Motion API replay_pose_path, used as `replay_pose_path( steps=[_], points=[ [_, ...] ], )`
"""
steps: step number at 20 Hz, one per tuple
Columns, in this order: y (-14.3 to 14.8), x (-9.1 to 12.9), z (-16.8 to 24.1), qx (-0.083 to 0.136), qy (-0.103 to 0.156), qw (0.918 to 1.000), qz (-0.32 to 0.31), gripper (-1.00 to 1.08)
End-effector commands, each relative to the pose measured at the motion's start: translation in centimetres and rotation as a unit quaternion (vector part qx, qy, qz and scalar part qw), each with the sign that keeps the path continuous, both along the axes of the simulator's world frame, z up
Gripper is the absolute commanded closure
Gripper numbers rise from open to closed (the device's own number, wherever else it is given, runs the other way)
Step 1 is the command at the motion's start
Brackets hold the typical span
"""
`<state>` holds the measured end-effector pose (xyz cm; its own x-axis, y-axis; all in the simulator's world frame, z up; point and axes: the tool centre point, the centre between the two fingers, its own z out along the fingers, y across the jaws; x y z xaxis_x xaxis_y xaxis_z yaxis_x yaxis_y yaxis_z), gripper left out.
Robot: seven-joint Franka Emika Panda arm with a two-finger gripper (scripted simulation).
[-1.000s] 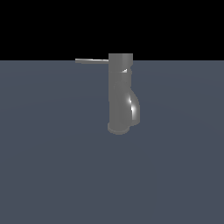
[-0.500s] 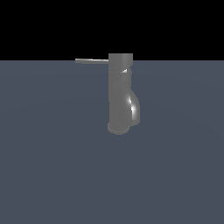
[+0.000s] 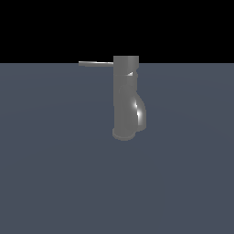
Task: Turn on the faucet by rotating a designated handle.
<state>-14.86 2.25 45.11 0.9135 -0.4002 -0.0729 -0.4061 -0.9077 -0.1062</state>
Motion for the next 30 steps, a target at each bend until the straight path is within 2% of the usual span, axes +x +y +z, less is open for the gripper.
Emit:
replay_pose_path(
  steps=[1,8,15,22,30],
  points=[
    [0.4,1.4,-0.6,0.004,0.006,0.9995,-0.031,1.08],
    [1.4,5.1,-2.8,0.008,0.023,0.9926,-0.119,1.08],
    [2.6,8.7,-5.3,0.004,0.038,0.9775,-0.207,1.08],
    [3.9,12.1,-8.1,-0.008,0.048,0.9544,-0.295,1.08],
    [5.4,15.6,-11.5,-0.028,0.048,0.919,-0.39,1.08]
  ],
)
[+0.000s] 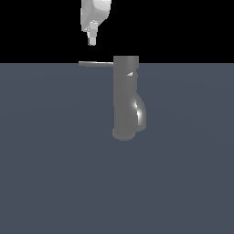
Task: Turn on the faucet by rotating a designated handle.
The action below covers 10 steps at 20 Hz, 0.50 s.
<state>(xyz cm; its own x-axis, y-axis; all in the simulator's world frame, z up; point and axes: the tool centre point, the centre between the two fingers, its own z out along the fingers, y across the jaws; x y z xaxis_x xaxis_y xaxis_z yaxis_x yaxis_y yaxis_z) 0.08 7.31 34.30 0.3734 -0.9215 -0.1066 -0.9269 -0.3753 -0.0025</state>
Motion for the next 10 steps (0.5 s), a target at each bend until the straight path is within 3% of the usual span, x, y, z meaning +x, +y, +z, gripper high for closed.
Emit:
replay_pose_path(
  steps=[1,10],
  points=[
    [0.5,1.1,-1.1,-0.008,0.001,0.9995,-0.032,1.08],
    [2.1,4.0,-4.3,-0.037,-0.004,0.9917,-0.123,1.08]
  ],
)
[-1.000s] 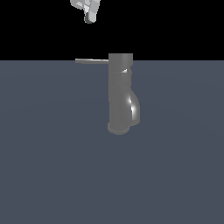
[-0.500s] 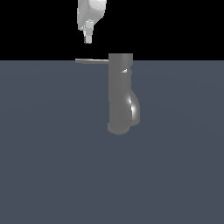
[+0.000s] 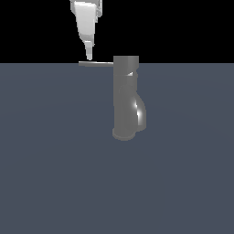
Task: Turn on the faucet by rotating a designated handle.
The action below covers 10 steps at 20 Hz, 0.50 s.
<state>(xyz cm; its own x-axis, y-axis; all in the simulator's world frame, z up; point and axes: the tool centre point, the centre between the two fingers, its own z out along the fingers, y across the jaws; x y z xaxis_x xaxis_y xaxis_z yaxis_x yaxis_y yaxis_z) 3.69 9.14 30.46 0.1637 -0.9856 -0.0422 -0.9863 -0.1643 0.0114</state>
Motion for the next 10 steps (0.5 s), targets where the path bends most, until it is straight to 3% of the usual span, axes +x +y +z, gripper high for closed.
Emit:
replay_pose_path(
  steps=[1,10],
  points=[
    [0.3,0.7,-0.7,-0.007,-0.003,0.9998,-0.02,1.08],
    [1.0,1.7,-1.9,-0.02,-0.008,0.9983,-0.055,1.08]
  ],
)
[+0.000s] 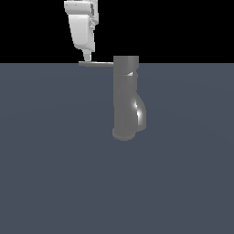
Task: Turn on the faucet by rotating a designated handle.
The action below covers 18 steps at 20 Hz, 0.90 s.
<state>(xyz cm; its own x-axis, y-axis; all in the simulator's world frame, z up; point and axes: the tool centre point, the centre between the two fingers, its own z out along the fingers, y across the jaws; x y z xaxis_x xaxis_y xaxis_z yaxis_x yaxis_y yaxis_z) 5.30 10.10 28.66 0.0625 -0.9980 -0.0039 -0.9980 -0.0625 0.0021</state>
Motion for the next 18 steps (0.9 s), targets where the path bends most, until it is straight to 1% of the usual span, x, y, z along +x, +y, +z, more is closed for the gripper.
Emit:
replay_pose_path(
  steps=[1,6,18],
  points=[
    [0.1,0.2,-0.1,-0.002,-0.001,1.0,-0.005,1.08],
    [0.1,0.1,-0.1,-0.002,-0.001,1.0,-0.005,1.08],
    [-0.3,-2.8,-0.2,-0.002,-0.001,1.0,-0.005,1.08]
  ],
)
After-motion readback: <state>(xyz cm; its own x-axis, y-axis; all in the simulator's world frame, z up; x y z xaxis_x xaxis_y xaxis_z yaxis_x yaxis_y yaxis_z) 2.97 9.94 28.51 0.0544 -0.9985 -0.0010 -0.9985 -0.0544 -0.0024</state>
